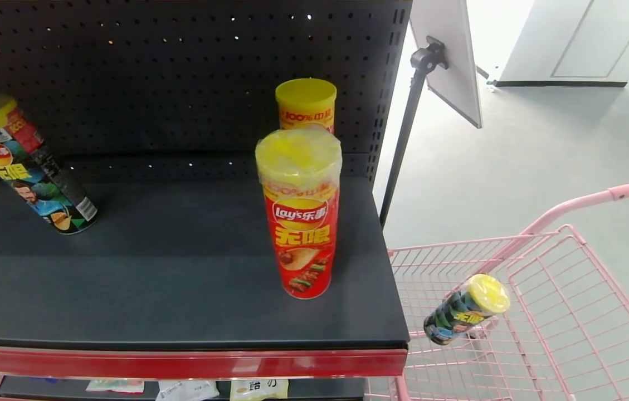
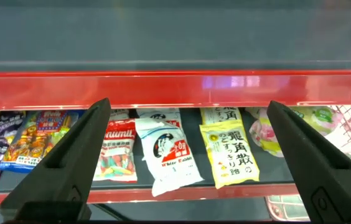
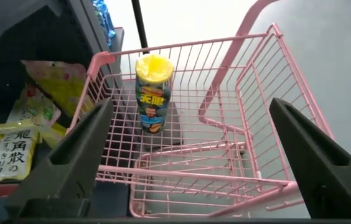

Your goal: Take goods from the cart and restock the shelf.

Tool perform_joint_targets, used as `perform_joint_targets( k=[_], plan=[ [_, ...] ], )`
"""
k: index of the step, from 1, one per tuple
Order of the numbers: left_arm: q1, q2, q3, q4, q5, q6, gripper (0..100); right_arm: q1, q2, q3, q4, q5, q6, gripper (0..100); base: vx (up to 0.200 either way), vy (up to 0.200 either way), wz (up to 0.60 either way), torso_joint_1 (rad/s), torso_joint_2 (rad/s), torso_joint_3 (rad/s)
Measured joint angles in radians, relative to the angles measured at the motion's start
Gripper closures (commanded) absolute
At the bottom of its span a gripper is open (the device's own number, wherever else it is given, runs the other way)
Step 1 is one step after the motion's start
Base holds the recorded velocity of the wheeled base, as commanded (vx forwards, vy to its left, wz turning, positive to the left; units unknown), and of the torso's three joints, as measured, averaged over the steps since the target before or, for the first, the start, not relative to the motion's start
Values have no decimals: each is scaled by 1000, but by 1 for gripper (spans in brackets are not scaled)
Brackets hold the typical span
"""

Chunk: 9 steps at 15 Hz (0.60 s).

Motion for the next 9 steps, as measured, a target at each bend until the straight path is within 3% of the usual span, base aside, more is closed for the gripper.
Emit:
perform_joint_targets(
  k=[8,9],
  plan=[
    [0,0,0,0,0,0,0,0,0,0,0,0,0,0,0,0,0,0,0,0],
    [0,0,0,0,0,-1,0,0,0,0,0,0,0,0,-200,0,0,-7,7,2]
  ],
)
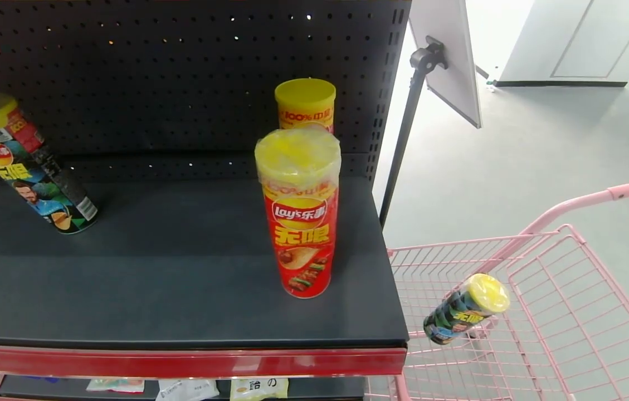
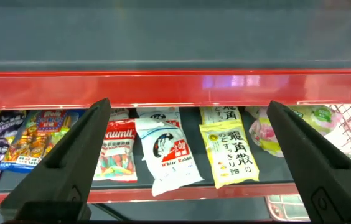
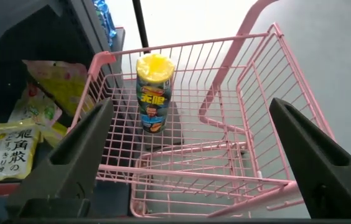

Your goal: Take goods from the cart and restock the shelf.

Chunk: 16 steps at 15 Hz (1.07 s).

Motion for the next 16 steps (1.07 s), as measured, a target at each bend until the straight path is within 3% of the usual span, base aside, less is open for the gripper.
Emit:
perform_joint_targets(
  k=[7,16],
  plan=[
    [0,0,0,0,0,0,0,0,0,0,0,0,0,0,-200,0,0,4,4,4],
    [0,0,0,0,0,1,0,-1,0,0,0,0,0,0,0,0,0,0,0,0]
  ],
)
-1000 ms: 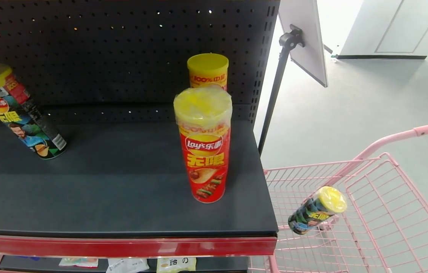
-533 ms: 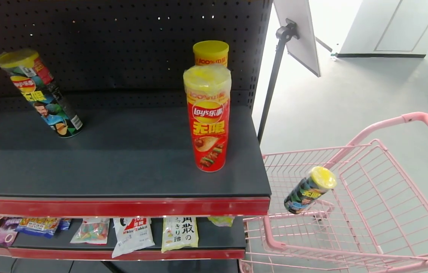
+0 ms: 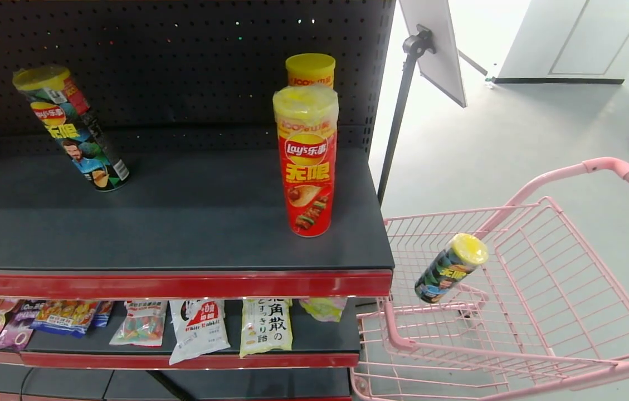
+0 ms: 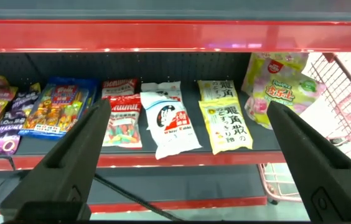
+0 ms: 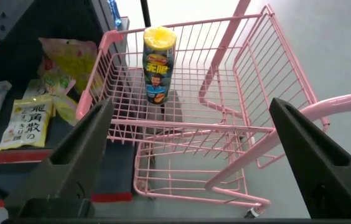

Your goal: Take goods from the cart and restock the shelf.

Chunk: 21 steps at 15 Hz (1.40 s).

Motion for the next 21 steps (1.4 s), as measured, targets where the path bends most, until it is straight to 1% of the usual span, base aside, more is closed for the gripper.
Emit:
perform_joint_targets(
  k=[10,18,21],
  plan=[
    [0,0,0,-1,0,0,0,1,0,0,0,0,0,0,0,0,0,-9,19,11],
    [0,0,0,0,0,0,0,1,0,0,1,0,0,0,0,0,0,-151,367,206],
    [0,0,0,0,0,0,0,1,0,0,2,0,0,0,0,0,0,-196,484,279]
  ],
)
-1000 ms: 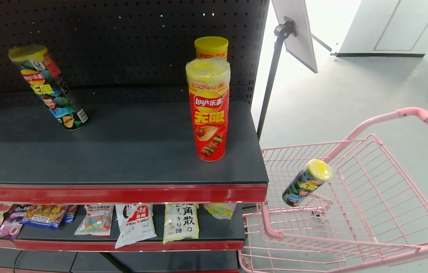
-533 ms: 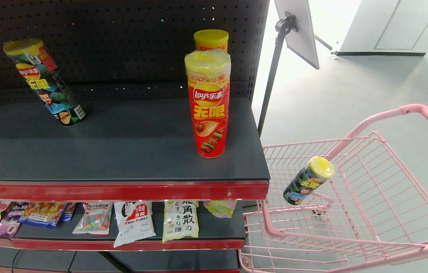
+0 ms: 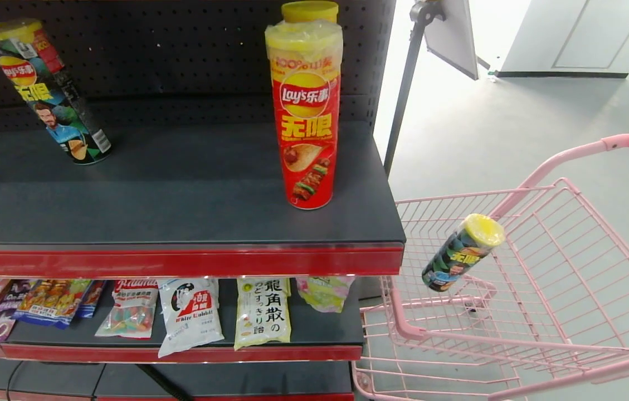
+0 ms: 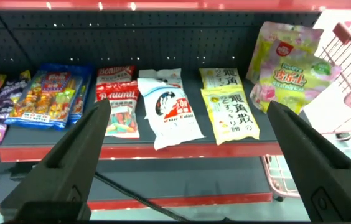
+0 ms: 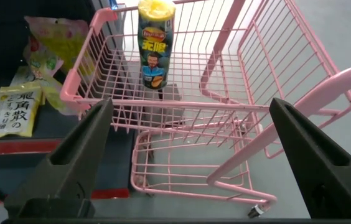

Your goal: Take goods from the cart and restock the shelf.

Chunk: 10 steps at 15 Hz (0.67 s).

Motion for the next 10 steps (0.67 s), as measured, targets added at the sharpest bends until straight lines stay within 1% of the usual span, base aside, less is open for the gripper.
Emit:
perform_joint_targets(
  k=[3,4,7,10],
  plan=[
    [0,0,0,-1,0,0,0,0,0,0,0,0,0,0,0,0,0,-214,548,326],
    [0,0,0,1,0,0,0,0,0,0,0,0,0,0,0,0,0,-144,330,203],
    [0,0,0,0,0,0,0,0,0,0,0,0,0,0,0,0,0,-41,121,80],
    [0,0,0,-1,0,0,0,1,1,0,0,4,-5,0,0,0,0,0,0,0]
  ],
)
